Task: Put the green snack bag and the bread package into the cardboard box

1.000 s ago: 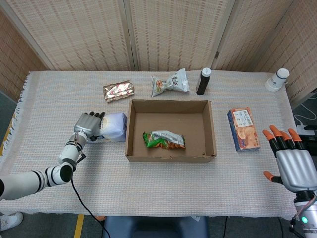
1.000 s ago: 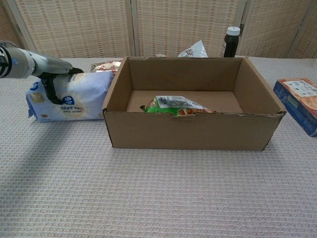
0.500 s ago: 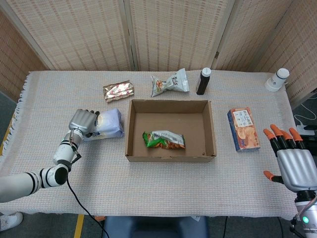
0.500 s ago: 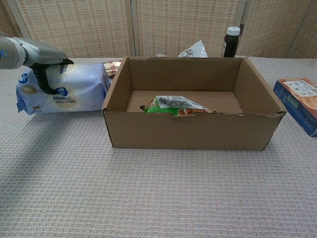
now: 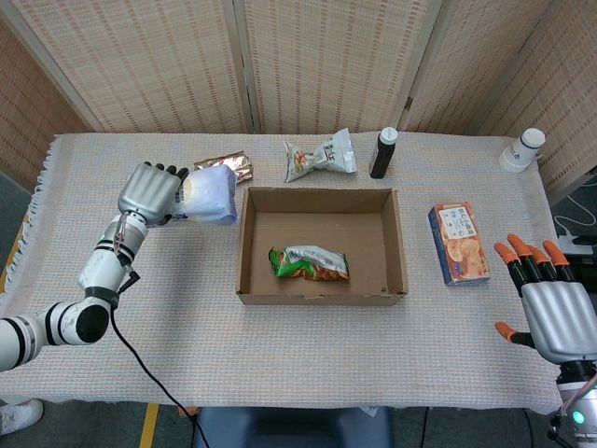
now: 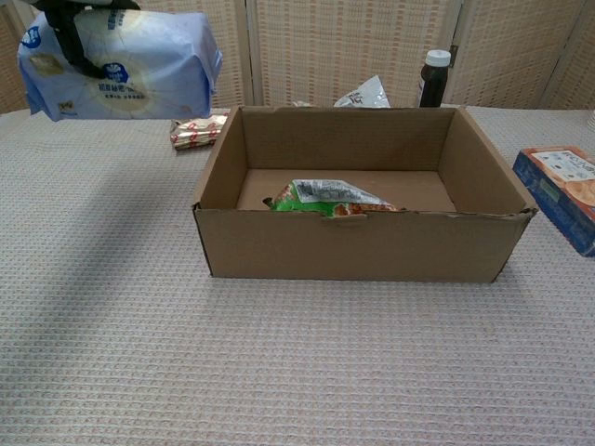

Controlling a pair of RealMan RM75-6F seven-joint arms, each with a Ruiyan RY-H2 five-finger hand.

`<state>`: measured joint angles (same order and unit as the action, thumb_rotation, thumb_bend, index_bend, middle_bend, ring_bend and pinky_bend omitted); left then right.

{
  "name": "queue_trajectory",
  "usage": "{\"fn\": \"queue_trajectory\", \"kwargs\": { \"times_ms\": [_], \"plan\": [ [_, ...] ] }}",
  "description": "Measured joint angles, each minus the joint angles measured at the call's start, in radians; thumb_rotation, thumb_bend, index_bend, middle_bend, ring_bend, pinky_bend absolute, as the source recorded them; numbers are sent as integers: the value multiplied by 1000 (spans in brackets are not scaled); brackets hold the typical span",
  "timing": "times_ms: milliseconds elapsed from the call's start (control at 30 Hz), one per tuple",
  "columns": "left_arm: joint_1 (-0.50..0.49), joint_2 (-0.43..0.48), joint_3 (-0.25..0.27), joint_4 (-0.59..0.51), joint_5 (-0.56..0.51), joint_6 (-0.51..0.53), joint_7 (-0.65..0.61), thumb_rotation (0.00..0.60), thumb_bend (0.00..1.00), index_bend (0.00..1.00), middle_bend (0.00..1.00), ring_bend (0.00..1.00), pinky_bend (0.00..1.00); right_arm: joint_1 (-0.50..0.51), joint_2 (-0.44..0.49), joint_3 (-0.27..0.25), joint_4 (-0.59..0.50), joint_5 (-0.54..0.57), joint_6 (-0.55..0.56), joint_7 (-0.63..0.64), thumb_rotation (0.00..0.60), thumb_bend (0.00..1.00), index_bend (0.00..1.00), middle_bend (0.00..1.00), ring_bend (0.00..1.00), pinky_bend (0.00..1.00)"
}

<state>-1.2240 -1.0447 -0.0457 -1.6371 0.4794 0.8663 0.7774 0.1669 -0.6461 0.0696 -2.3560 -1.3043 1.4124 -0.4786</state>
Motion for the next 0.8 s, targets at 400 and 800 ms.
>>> {"fn": "queue_trajectory", "kwargs": {
  "times_ms": [400, 800],
  "plan": [
    [-145, -71, -127, -132, -108, 58, 42, 600, 382, 573, 731, 635, 725, -1, 14, 3, 0, 2, -3, 22, 600, 27, 95, 0, 0, 0],
    [-283, -366, -200, -41, -167, 119, 80, 600, 381, 580, 743, 643, 731, -11, 37, 6, 1, 19, 8, 47, 600, 27, 95, 0, 0, 0]
  ]
}}
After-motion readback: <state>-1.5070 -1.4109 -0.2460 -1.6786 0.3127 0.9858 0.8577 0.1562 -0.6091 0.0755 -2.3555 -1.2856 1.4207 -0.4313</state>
